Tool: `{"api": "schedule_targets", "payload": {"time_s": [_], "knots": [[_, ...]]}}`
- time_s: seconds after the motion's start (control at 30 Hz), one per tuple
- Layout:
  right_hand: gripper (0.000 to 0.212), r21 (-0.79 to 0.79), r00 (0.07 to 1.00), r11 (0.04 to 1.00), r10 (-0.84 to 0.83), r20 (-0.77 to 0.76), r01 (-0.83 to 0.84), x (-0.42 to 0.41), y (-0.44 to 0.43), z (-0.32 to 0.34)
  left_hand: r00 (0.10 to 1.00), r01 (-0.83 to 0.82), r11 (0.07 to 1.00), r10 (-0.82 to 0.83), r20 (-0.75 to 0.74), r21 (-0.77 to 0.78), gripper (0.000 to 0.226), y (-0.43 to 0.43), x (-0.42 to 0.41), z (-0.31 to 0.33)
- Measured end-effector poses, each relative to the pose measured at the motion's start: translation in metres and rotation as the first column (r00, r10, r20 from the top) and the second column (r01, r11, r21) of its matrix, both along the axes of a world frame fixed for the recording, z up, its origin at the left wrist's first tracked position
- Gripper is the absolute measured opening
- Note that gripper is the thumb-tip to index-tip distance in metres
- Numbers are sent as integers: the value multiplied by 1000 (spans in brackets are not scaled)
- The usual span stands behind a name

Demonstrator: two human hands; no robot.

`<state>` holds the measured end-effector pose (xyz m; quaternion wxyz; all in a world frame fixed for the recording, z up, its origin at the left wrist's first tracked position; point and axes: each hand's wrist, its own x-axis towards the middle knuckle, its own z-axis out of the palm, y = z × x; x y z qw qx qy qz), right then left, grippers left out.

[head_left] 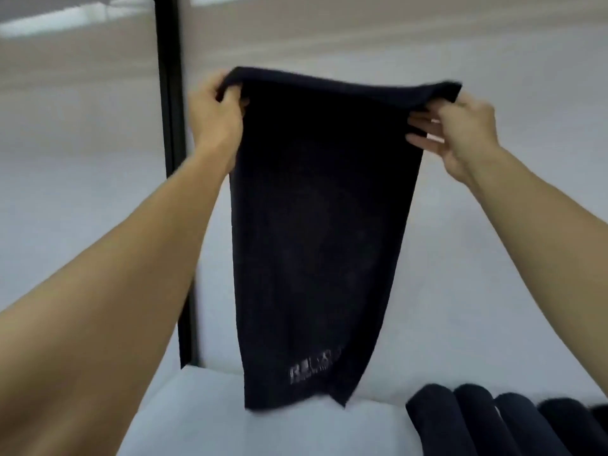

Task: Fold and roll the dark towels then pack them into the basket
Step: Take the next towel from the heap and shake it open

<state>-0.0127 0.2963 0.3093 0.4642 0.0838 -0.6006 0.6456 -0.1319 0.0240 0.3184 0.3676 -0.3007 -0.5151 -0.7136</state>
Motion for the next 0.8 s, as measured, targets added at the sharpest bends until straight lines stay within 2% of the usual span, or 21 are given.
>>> {"api": "schedule_targets", "payload": {"time_s": [0.1,0.2,0.3,0.37,0.43,0.53,0.6,0.67,0.73,0.8], "knots": [[22,119,996,989,-92,6,90,36,-15,-14,990,-87,995,81,-112,-50,26,-24,29,-14],[26,308,981,946,-144,132,97,73,-22,-41,967,-208,970,184,-178,-129,17,-45,58,-43],[29,414,922,909,-123,368,-44,97,-20,-74,994,-94,976,80,-77,-196,15,-63,80,-77],[34,430,840,892,-125,528,-138,108,-16,-95,998,27,940,-6,63,-339,16,-78,87,-103],[37,441,744,865,-128,656,-240,119,-13,-116,958,220,830,-85,274,-512,16,-97,94,-129],[34,424,522,726,-105,846,-542,133,-8,-154,833,512,484,-79,547,-710,36,-130,102,-176],[34,312,333,611,-84,939,-727,138,-8,-187,724,671,266,-33,689,-692,56,-144,104,-212],[28,203,184,522,-87,979,-829,136,-10,-218,643,758,115,25,765,-641,50,-145,101,-243],[26,124,107,485,-62,992,-866,124,-13,-238,605,791,62,72,793,-609,31,-136,91,-264],[28,89,107,546,1,994,-833,105,-12,-249,602,781,110,131,788,-615,20,-124,73,-278]]}}
